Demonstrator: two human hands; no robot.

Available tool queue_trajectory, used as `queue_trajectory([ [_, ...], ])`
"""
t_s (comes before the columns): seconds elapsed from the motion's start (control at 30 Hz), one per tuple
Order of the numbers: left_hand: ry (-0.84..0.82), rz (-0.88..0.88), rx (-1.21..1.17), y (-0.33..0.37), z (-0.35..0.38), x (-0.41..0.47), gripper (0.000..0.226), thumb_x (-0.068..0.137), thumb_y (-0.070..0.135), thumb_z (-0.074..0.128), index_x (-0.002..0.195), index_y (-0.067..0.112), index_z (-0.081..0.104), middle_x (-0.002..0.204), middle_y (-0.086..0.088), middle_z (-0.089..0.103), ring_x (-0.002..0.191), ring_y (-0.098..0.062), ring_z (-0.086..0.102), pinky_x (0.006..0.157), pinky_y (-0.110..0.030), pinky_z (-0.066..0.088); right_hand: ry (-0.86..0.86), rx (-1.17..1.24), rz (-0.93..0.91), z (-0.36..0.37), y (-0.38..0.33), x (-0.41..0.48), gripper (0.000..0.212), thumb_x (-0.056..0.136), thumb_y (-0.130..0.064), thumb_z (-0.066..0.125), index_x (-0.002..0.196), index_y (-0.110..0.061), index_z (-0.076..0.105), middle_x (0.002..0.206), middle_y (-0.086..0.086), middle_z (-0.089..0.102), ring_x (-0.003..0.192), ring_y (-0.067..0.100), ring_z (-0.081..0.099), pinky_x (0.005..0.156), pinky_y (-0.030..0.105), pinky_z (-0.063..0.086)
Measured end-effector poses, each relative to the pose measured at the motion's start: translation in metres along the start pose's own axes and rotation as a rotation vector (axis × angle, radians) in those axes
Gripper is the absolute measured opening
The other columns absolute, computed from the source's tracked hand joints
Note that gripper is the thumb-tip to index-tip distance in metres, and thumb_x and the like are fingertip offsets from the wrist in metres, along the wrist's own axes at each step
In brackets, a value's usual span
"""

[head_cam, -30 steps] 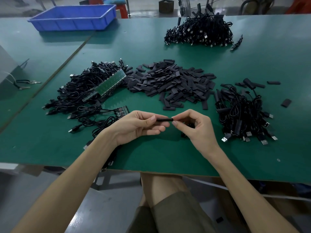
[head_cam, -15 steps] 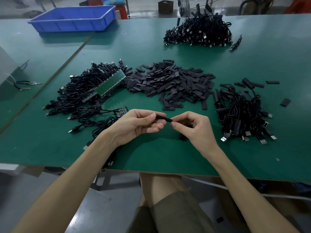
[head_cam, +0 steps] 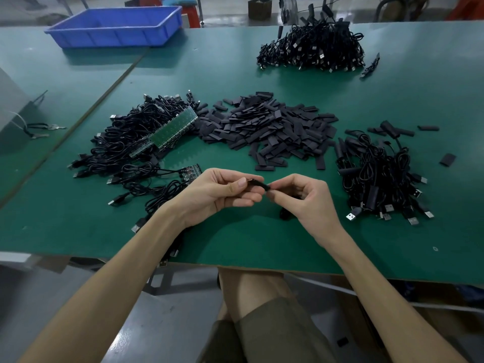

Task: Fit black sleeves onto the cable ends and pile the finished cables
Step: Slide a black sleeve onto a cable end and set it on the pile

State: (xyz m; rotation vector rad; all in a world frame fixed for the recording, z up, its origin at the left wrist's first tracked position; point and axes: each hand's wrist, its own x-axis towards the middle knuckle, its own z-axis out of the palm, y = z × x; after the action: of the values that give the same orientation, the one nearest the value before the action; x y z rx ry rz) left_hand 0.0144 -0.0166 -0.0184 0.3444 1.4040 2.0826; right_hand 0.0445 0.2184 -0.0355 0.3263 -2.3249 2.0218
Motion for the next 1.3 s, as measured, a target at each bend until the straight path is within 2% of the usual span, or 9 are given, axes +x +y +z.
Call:
queue_trajectory([
  [0.27,0.022,0.005,-0.013,0.000,0.001,0.000,0.031,0.093,0.015,0.068,0.121,0.003,0.072,0.111,-0.019,0.074,0.098,-0.021,0.075,0.080,-0.023,0.060,-0.008,0.000,0.008,0.000,0.000,0.000,0.010,0.086,-0.009,0.083,0.090,-0.018,0.080,0.082,0.002,0.078,0.074,0.013,0.070,0.070,0.029,0.057],
  [0.5,0.089,0.030,0.021,0.000,0.004,0.000,0.041,0.086,0.028,0.078,0.117,0.002,0.074,0.108,-0.020,0.075,0.094,-0.020,0.075,0.078,-0.022,0.060,-0.005,0.004,0.002,0.001,0.001,0.000,0.012,0.087,-0.008,0.082,0.088,-0.019,0.078,0.079,0.000,0.077,0.071,0.010,0.068,0.065,0.022,0.054],
  [0.7,0.097,0.041,0.041,-0.001,0.002,-0.001,0.039,0.086,0.025,0.079,0.115,0.000,0.074,0.105,-0.019,0.075,0.091,-0.019,0.075,0.077,-0.022,0.060,-0.003,0.001,0.001,0.001,0.001,-0.001,0.011,0.086,-0.007,0.082,0.088,-0.017,0.079,0.079,0.004,0.077,0.071,0.013,0.068,0.066,0.028,0.055],
  [1.0,0.105,0.057,0.070,-0.002,0.003,0.002,0.032,0.091,0.024,0.072,0.115,0.003,0.074,0.105,-0.018,0.076,0.092,-0.020,0.075,0.078,-0.023,0.059,0.009,0.010,0.008,0.000,0.002,0.001,0.009,0.086,-0.007,0.083,0.088,-0.015,0.078,0.080,0.004,0.077,0.072,0.012,0.068,0.067,0.026,0.055],
  [1.13,0.088,0.107,0.151,-0.003,0.004,0.004,0.036,0.098,0.028,0.065,0.123,0.002,0.069,0.103,-0.014,0.073,0.088,-0.021,0.071,0.081,-0.028,0.057,0.034,0.014,-0.007,0.001,0.003,0.002,0.009,0.085,-0.012,0.084,0.089,-0.017,0.078,0.081,0.004,0.077,0.076,0.023,0.073,0.073,0.032,0.058],
  [1.3,0.107,0.190,0.376,0.001,0.020,0.009,0.035,0.093,0.020,0.069,0.126,0.007,0.068,0.096,-0.006,0.065,0.081,-0.018,0.058,0.073,-0.028,0.052,0.073,0.188,-0.042,-0.002,-0.002,0.003,0.013,0.084,-0.010,0.085,0.090,-0.020,0.078,0.083,0.007,0.078,0.077,0.020,0.076,0.077,0.023,0.058],
])
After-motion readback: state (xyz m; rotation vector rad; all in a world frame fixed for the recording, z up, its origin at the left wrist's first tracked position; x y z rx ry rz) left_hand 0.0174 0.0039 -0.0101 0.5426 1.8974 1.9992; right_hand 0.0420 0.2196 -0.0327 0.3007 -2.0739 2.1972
